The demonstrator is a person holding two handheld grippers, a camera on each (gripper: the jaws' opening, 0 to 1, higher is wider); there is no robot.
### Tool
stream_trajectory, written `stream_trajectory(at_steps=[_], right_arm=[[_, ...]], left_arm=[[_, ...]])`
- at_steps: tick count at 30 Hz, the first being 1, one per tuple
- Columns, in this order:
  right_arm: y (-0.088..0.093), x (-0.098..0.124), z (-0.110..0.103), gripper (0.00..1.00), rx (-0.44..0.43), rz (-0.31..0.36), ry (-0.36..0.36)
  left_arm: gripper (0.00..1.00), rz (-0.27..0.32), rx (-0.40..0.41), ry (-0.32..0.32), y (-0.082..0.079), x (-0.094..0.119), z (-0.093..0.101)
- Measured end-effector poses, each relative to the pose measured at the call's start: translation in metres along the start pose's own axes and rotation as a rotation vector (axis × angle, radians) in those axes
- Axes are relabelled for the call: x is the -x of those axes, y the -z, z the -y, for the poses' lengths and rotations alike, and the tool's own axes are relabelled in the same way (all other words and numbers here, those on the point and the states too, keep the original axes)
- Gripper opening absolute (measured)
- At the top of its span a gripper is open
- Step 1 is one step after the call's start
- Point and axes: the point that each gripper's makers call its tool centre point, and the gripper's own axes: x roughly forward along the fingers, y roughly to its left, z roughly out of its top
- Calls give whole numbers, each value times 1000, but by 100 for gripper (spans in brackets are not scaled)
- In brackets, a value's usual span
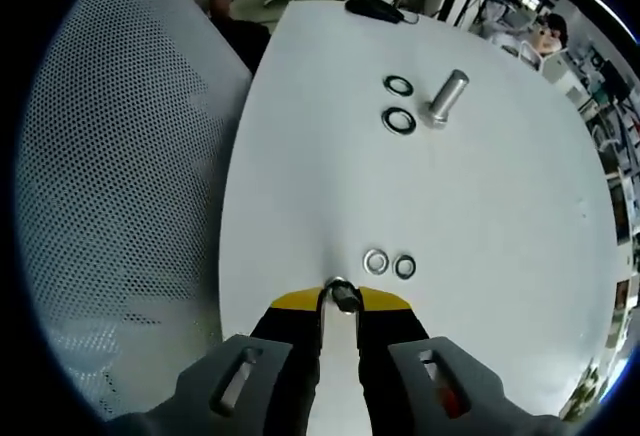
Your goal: Place the washer onto the threaded stud by aligning its center hole with the stud, sliding it down to the base, and recovering from edge contact or off-axis alignment until the washer reaches the visible bottom stop.
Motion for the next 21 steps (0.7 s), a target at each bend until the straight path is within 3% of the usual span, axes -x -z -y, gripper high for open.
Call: stream_trajectory(at_steps=[16, 21], right_arm=[[0, -4, -1, 14, -22, 2, -12], [-2, 0, 2, 17, -75, 22, -29]], left_arm=[[35, 5, -1, 4, -1, 0, 1], [35, 5, 0, 3, -1, 0, 1]])
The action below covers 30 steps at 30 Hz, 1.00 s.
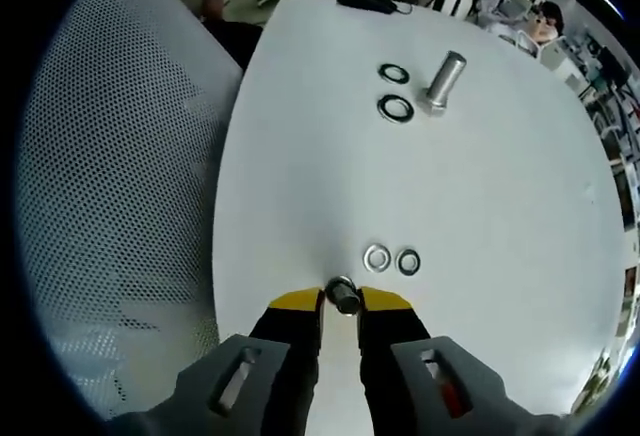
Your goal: Place the washer onto the threaded stud by aligning its center hole with the stud, sliding it down to the base, and recovering from edge contact or off-axis alignment until the washer reaches the visible bottom stop.
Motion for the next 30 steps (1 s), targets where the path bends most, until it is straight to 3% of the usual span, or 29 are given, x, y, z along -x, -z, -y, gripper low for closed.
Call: stream_trajectory(at_steps=[16, 19, 24, 30], right_arm=[[-22, 28, 14, 19, -132, 163, -22], [-33, 34, 19, 19, -185, 238, -23], [-37, 44, 35, 19, -254, 301, 19], [-35, 52, 63, 19, -329, 344, 155]], left_arm=[[35, -1, 1, -1, 0, 0, -1], [35, -2, 0, -1, 0, 0, 0], [35, -1, 0, 0, 0, 0, 0], [35, -1, 1, 0, 0, 0, 0]])
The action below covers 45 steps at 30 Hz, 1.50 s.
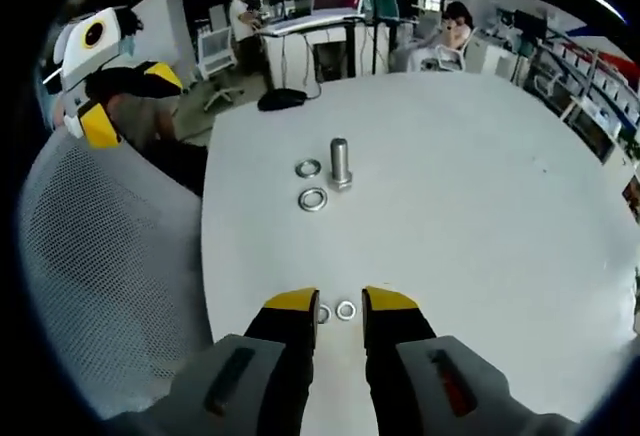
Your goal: Place the washer onto the threaded stud by aligning its center hole with the stud, sliding it down to the base, and recovering from edge contact or off-axis alignment until the washer reaches the visible bottom stop.
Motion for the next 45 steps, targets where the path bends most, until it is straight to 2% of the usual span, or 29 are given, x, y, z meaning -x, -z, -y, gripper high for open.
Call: stream_trajectory(at_steps=[3, 6, 14, 19, 23, 27, 30, 33, 41, 45], right_arm=[[6, -4, 11, 19, -35, -7, 70], [16, -14, 7, 19, -34, -32, 61], [30, -29, -7, 20, 1, -75, 38], [41, -36, -7, 20, -9, -96, 56], [42, -38, -6, 20, -63, -82, 47], [47, -42, -6, 20, -48, -97, 55], [46, -45, -6, 20, -82, -83, 64], [47, -46, -4, 20, -74, -88, 69], [48, -50, -6, 19, -115, -72, 43], [47, -51, -7, 19, -105, -72, 36]], left_arm=[[35, 0, 0, 1, 0, 0, 0], [35, 1, 0, 2, 0, 0, 0], [35, 7, 2, 4, -1, 0, 1], [35, 5, 1, 7, -1, 0, 1], [35, 6, 1, 10, -1, 0, 1], [35, 5, 6, 14, -1, 0, 2], [35, 4, 1, 16, 0, 0, 2], [35, 3, 1, 17, 0, 0, 2], [35, 3, 3, 16, 0, 0, 2], [35, 1, 4, 15, 0, 0, 2]])
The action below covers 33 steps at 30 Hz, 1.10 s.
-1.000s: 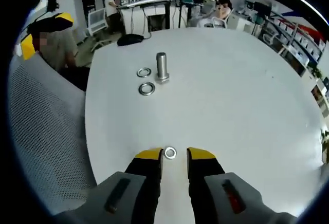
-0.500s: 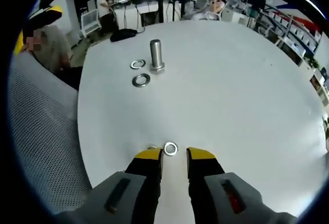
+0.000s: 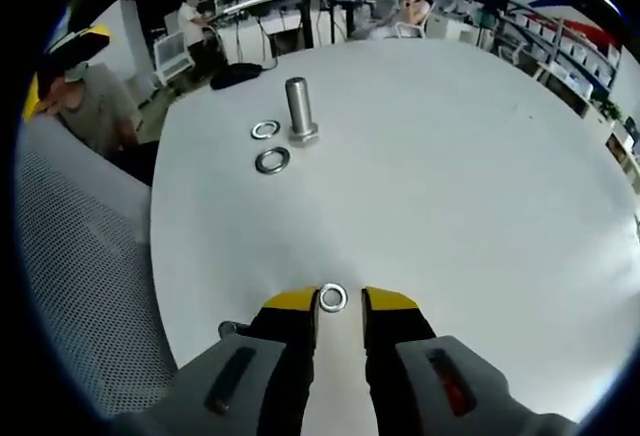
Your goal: Place the washer onto the threaded stud by aligning its center hole with the stud, sliding it down to the base, and recovering from edge contact or off-axis alignment until the washer reaches the visible bottom stop.
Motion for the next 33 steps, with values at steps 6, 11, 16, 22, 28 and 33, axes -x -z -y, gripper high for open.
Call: stream_trajectory(at_steps=[6, 11, 16, 22, 28, 33], right_arm=[[1, 0, -1, 18, -14, -5, -13], [1, -1, -5, 18, -24, -7, -35], [1, -1, -5, 18, -19, -2, -32], [1, -2, 7, 15, 75, -8, 28], [5, 0, 4, 15, 28, -24, 20], [6, 1, 5, 15, 28, -28, 24]], left_arm=[[35, 0, 1, -3, 0, 0, -1], [35, 2, 3, -4, 0, 0, -1], [35, 2, 2, -5, 0, 0, -1], [35, 0, 0, -4, 0, 0, 0], [35, -1, -1, -4, 0, 0, -1], [35, -3, 0, -4, 0, 0, -1]])
